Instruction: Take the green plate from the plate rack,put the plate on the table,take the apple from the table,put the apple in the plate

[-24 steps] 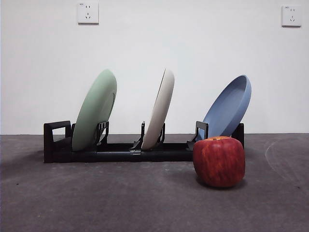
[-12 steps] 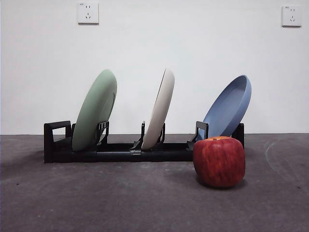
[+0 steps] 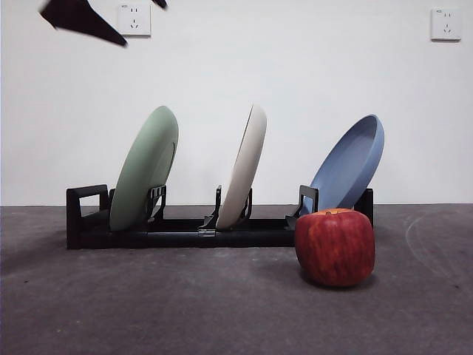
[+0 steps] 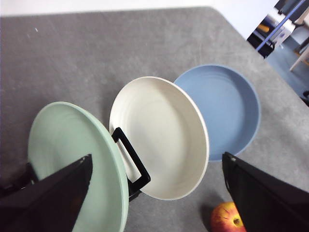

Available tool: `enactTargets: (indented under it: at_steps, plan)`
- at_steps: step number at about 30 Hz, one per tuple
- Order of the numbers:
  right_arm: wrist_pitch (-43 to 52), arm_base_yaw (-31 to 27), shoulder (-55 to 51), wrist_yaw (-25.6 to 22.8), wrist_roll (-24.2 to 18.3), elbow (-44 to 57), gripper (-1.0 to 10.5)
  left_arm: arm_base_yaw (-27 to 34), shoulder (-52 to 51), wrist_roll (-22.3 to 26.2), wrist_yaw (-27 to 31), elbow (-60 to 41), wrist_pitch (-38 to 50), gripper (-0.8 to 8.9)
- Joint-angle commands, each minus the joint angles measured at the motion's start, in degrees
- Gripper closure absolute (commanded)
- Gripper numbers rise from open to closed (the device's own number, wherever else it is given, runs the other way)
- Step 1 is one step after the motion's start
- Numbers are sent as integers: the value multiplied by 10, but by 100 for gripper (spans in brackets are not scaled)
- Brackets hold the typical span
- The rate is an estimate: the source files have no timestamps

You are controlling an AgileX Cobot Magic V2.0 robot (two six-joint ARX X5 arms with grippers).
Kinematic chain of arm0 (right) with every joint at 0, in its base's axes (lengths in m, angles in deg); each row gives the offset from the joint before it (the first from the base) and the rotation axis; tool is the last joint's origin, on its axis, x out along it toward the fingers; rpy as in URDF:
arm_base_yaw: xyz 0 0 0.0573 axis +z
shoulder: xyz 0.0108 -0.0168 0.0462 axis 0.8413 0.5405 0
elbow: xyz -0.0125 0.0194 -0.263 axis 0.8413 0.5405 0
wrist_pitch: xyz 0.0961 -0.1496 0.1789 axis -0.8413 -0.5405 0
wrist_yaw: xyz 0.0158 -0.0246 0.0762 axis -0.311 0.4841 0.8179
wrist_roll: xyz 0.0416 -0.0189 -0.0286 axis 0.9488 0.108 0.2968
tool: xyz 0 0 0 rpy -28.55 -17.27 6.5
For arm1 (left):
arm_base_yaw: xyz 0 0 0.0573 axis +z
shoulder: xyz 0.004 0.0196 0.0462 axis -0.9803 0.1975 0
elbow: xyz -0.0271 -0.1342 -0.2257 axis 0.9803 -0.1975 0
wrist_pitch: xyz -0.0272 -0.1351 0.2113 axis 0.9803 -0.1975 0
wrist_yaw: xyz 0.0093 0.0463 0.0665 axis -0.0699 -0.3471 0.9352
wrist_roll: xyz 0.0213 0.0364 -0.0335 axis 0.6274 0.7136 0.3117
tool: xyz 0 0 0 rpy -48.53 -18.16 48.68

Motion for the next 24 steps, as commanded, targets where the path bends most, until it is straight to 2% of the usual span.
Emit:
enactTargets:
  at_steps: [1,10,22,23,24]
  plan:
    - [0,1,1,-2,-2,-4,254,-10,40,-6,10,23,5,365]
    - [-9,1,1,-2,-1,-4,255,-23,132,-5,58,62,0,365]
    - [-33,1,0,-2,-3,-4,257,-23,190,-3,60,62,-41,378]
    - [-33,1,0,-2,-3,-4,257,-23,190,-3,60,62,-42,397]
    - [-33,1,0,-2,-3,-4,257,-23,190,-3,60,62,-44,466]
